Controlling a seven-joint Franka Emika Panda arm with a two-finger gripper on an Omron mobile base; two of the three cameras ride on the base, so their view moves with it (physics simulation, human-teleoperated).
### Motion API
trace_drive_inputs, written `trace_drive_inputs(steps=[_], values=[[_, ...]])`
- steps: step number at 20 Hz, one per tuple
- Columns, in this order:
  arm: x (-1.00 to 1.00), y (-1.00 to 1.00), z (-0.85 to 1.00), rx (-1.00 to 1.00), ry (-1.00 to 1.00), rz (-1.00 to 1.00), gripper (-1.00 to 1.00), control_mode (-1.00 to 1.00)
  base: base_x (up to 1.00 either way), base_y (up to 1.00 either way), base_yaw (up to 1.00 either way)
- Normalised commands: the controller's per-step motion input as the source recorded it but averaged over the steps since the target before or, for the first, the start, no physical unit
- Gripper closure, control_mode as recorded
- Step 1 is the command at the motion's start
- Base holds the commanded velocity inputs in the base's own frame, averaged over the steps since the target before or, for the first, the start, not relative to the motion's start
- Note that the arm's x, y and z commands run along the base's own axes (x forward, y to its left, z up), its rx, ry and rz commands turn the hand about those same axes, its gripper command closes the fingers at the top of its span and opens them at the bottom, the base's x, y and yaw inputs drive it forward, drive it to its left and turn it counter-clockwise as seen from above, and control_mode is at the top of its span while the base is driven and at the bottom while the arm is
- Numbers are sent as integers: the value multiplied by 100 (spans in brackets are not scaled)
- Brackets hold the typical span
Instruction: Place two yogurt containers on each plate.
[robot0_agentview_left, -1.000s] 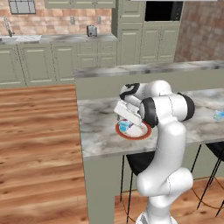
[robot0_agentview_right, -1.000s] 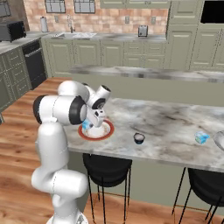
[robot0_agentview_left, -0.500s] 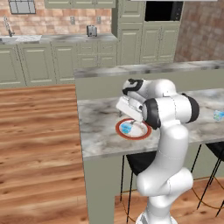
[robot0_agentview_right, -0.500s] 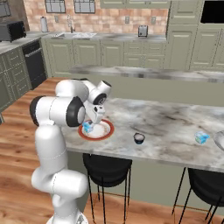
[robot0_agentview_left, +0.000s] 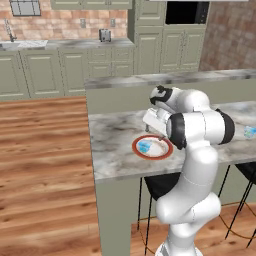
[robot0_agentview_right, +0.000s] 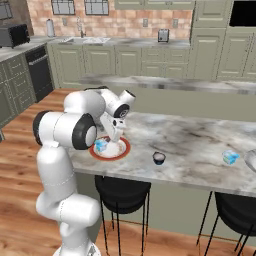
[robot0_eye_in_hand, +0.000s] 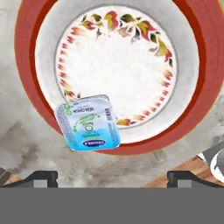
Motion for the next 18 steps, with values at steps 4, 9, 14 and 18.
trace_drive_inputs(steps=[4,9,14,18], values=[[-10,-58,11,-11,15,-5,-100,-100,0,0,0],[-11,-57,0,-11,19,-1,-100,-100,0,0,0],[-16,-52,0,-10,12,0,-100,-100,0,0,0],[-28,-54,0,-1,0,4,-100,-100,0,0,0]])
